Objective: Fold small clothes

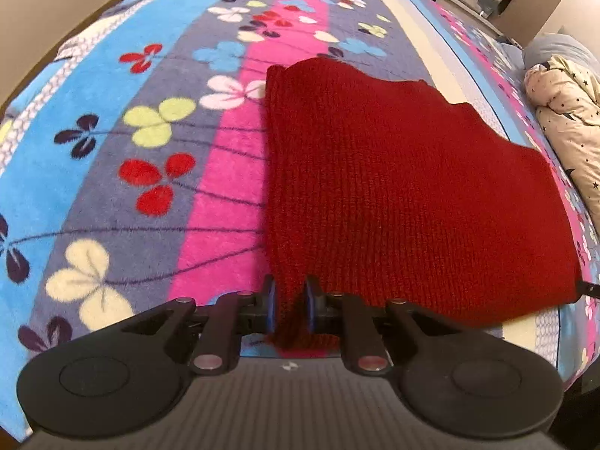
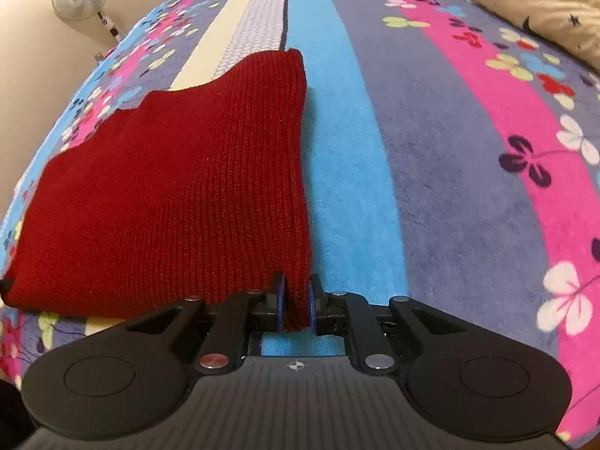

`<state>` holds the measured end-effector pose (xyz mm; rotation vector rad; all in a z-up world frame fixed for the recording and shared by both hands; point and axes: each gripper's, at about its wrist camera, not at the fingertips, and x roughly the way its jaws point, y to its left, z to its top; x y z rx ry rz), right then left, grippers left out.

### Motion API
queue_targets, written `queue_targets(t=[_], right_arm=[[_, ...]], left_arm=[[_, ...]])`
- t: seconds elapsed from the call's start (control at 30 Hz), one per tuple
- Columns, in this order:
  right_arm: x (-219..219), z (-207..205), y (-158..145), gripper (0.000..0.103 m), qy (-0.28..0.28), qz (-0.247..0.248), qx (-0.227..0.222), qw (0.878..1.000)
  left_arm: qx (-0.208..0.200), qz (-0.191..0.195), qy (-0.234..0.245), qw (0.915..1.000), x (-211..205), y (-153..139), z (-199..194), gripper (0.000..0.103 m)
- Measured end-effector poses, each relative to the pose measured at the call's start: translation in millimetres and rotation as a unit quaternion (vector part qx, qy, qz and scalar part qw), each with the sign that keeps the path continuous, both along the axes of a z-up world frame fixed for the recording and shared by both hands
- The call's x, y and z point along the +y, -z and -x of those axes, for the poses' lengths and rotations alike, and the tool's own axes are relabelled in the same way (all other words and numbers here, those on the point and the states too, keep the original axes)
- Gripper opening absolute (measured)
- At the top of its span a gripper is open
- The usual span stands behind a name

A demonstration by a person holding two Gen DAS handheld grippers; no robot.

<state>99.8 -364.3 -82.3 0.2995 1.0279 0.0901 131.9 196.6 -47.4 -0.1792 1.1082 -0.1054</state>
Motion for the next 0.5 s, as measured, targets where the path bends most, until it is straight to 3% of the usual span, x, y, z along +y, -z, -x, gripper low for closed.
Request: queue_targets(t=[0.1, 0.17, 0.2, 0.27, 0.33, 0.4, 0.5], right_arm=[[-1.3, 3.2, -8.1, 0.017, 0.011, 0.003, -0.011, 1.000], [2.3, 7.7, -14.5, 0.030, 0.012, 0.034, -0.033, 0.999], [4.9, 9.9, -20.3, 0.030, 0.012, 0.061, -0.054, 0.997], [12.0, 14.6, -31.2, 0.030, 0.012, 0.122, -0.103, 0.987], [15.7, 13.8, -40.2, 0.031, 0.004, 0.141, -0.141, 0.980], [15.3, 15.5, -43.6, 0.031, -0.011, 0.101, -0.160, 0.982], [22.4, 11.7, -36.5, 0.035, -0.056, 0.065, -0.141, 0.986]], left_arm=[[-0.019, -0.015, -0.004, 0.9997, 0.3, -5.3, 2.2, 0.030], [-0.065, -0.049, -0.004, 0.9967, -4.0, -17.3, 6.3, 0.030], [-0.096, -0.060, 0.001, 0.9935, -6.5, -25.9, 9.4, 0.031], [-0.151, -0.049, 0.020, 0.9872, -10.7, -40.7, 17.6, 0.035], [-0.175, -0.027, 0.044, 0.9833, -18.5, -47.1, 20.9, 0.035], [-0.169, -0.026, 0.074, 0.9825, -30.0, -44.3, 20.0, 0.035], [-0.097, -0.098, 0.116, 0.9837, -52.5, -16.5, 9.6, 0.037]])
